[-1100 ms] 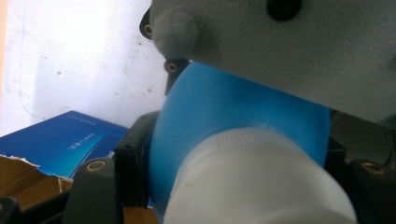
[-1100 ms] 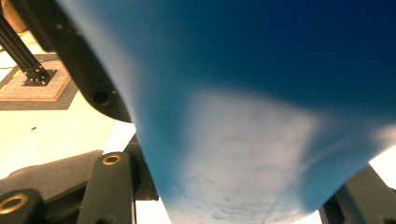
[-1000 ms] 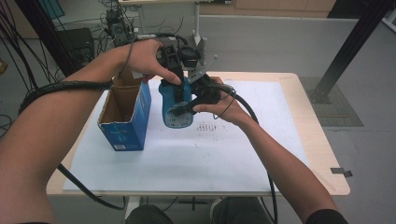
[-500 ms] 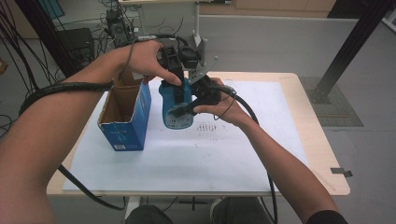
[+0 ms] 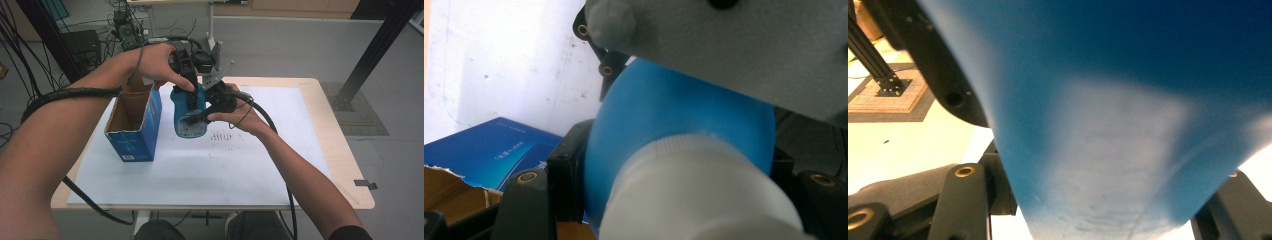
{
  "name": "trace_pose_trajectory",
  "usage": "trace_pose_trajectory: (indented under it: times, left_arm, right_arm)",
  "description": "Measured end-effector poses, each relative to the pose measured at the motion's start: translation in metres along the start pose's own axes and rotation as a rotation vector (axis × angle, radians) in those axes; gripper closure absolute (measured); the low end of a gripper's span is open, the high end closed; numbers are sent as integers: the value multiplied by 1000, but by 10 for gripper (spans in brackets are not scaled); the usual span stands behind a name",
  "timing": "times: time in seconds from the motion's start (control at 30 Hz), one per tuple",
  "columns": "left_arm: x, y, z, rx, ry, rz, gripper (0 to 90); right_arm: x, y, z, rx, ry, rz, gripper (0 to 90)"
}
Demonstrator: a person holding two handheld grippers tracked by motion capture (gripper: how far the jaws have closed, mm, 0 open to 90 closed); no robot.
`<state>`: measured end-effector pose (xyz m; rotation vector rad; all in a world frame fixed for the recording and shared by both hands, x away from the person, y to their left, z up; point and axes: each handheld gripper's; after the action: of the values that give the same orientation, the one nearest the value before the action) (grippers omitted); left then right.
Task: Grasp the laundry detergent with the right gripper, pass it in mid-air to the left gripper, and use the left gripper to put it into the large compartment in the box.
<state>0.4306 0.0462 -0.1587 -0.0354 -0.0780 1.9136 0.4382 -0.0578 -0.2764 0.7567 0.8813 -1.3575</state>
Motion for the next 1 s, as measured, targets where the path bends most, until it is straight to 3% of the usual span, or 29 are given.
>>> trace_pose_trajectory:
  times: [0.63,0.73,0.8,0.93,1.0]
  left_arm:
    - [-2,0,-2,-5,0,1,351]
    - [-2,0,-3,-1,-11,7,352]
    - [-1,0,-4,-3,-12,7,352]
    - [2,-1,-4,-8,-11,18,353]
    - [3,-3,-2,-7,-11,34,353]
  right_arm:
    - [1,-1,1,10,-5,-7,399]
    - [2,-1,2,21,-1,-16,329]
    - [4,0,3,12,-5,-51,220]
    - [13,2,2,21,-67,-116,96]
    - [18,2,3,52,-104,-132,37]
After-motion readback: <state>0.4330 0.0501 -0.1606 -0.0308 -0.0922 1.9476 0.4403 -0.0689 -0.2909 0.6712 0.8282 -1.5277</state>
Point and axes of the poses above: each handheld gripper's, and its own axes: z roughly backward along the jaws, x roughly out of its underside, y roughly to its right, and after that the axes turned 3 degrees about -x, right-handed
